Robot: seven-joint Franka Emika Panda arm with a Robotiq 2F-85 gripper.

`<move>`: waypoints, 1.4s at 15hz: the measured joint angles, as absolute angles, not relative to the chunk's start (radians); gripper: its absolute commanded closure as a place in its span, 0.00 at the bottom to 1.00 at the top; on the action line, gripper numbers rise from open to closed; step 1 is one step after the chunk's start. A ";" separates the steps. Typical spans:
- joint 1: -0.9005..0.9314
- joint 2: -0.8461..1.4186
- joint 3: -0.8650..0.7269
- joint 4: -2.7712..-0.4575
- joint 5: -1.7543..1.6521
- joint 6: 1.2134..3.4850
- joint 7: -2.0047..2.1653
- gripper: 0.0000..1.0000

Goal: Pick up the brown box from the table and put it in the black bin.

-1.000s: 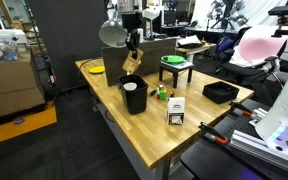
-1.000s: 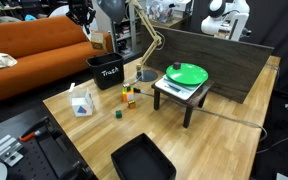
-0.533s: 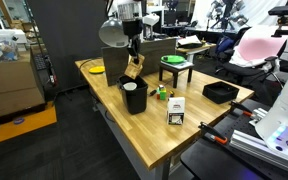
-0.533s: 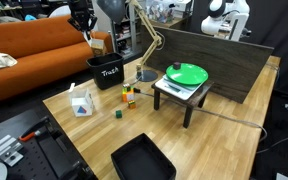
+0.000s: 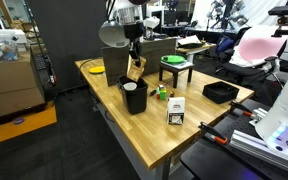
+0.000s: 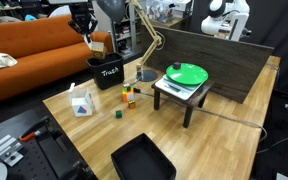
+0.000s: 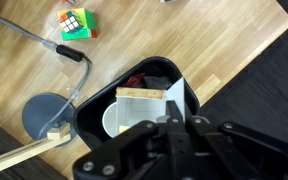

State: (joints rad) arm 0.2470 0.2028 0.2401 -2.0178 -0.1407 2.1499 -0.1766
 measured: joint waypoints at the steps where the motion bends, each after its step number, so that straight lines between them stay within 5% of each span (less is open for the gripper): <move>1: 0.246 0.207 0.240 -2.018 -0.139 2.148 -0.177 0.59; 9: 0.244 0.220 0.239 -2.018 -0.121 2.144 -0.177 0.03; 21: 0.160 0.161 0.162 -2.138 0.013 2.145 -0.126 0.00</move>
State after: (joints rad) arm 0.1602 0.1609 0.1616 -2.1385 0.0129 2.1453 -0.1257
